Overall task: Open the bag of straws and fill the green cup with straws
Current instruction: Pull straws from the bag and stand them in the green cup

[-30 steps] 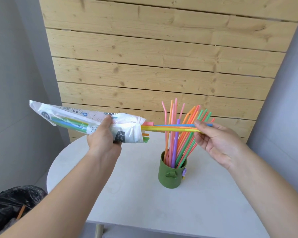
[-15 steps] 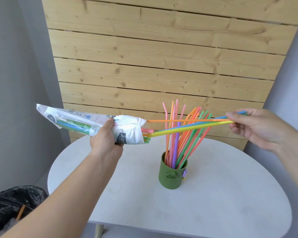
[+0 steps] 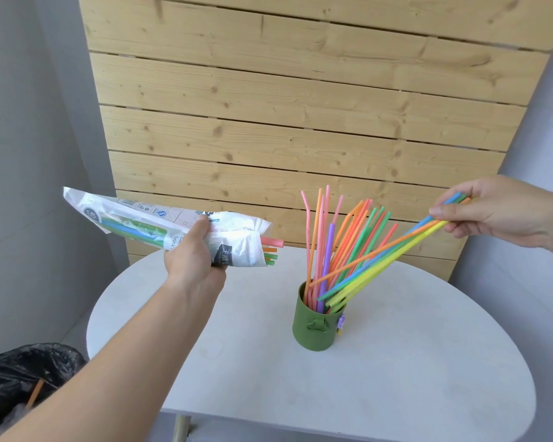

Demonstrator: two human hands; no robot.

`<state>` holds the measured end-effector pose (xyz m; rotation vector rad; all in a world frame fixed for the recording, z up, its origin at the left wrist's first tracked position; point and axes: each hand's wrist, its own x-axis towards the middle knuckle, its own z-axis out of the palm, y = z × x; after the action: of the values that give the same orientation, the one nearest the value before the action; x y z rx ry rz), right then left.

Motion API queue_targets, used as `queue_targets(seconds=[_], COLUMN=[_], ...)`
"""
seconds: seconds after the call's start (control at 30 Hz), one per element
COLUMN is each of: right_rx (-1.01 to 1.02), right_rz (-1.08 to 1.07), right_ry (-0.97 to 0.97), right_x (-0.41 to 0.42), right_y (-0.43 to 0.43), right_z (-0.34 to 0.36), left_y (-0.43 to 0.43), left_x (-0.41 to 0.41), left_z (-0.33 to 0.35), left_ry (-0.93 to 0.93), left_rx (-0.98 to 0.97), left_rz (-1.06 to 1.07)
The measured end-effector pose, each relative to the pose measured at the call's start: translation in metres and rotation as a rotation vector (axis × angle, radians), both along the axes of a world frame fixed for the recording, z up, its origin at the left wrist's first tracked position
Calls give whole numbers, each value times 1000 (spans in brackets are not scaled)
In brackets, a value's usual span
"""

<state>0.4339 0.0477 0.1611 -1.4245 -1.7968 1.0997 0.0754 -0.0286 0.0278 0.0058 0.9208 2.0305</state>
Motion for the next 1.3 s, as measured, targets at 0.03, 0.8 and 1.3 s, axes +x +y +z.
queue_targets(seconds=[0.03,0.8,1.3], right_rx=[-7,480,579], right_rz=[15,35,150], right_ry=[-48,-442,-609], right_x=[-3,-115,-123], right_y=[1,24,17], right_z=[1,-35,-47], left_y=[0,-2,-2], left_x=[0,2,6], left_z=[0,3,1], left_ry=[2,7,12], left_rx=[-2,-17,-18], left_rz=[-1,-21,-24])
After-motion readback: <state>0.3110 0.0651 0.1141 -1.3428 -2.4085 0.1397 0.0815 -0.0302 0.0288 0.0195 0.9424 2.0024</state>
